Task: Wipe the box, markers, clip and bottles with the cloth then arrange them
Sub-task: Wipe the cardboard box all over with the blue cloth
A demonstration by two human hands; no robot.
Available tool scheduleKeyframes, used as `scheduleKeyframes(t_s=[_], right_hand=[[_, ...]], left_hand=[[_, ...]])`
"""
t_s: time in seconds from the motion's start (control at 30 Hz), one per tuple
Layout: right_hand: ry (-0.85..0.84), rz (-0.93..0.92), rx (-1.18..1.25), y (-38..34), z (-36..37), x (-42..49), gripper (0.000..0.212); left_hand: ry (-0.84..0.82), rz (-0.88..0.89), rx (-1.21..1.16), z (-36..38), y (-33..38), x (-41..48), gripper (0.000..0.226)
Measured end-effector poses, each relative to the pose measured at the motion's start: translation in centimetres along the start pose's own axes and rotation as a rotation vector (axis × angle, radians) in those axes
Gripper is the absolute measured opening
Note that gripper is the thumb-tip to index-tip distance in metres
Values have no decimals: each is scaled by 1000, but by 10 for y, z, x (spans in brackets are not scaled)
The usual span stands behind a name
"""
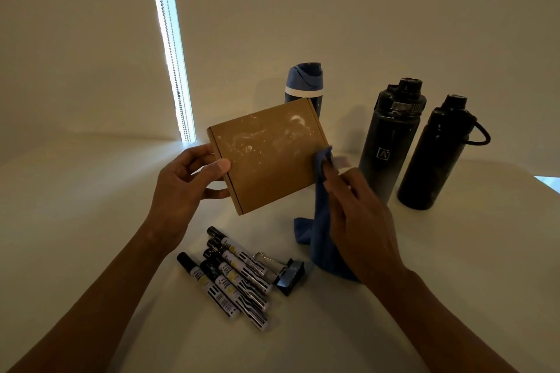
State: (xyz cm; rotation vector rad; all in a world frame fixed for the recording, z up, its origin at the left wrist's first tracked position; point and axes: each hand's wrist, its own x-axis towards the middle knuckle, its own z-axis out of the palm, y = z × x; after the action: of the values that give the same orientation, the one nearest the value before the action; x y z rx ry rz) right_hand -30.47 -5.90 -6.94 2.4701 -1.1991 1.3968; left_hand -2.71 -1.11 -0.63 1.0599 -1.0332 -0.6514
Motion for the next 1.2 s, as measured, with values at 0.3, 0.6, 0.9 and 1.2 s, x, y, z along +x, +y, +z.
scheduleKeyframes(t_s=[0.3, 0.6, 0.9, 1.2], right_hand=[[37, 90, 167, -18, -19, 37, 47], [49, 338, 405, -19, -28, 34, 26], [22, 448, 498, -18, -26, 29, 23], [91, 365, 383, -18, -19, 31, 29]], left_hand=[[-5, -2, 25, 0, -1, 0, 60], [21, 12, 36, 1, 1, 0, 59], [34, 9, 36, -1, 2, 2, 59], [-33, -4, 74, -3, 1, 1, 64]])
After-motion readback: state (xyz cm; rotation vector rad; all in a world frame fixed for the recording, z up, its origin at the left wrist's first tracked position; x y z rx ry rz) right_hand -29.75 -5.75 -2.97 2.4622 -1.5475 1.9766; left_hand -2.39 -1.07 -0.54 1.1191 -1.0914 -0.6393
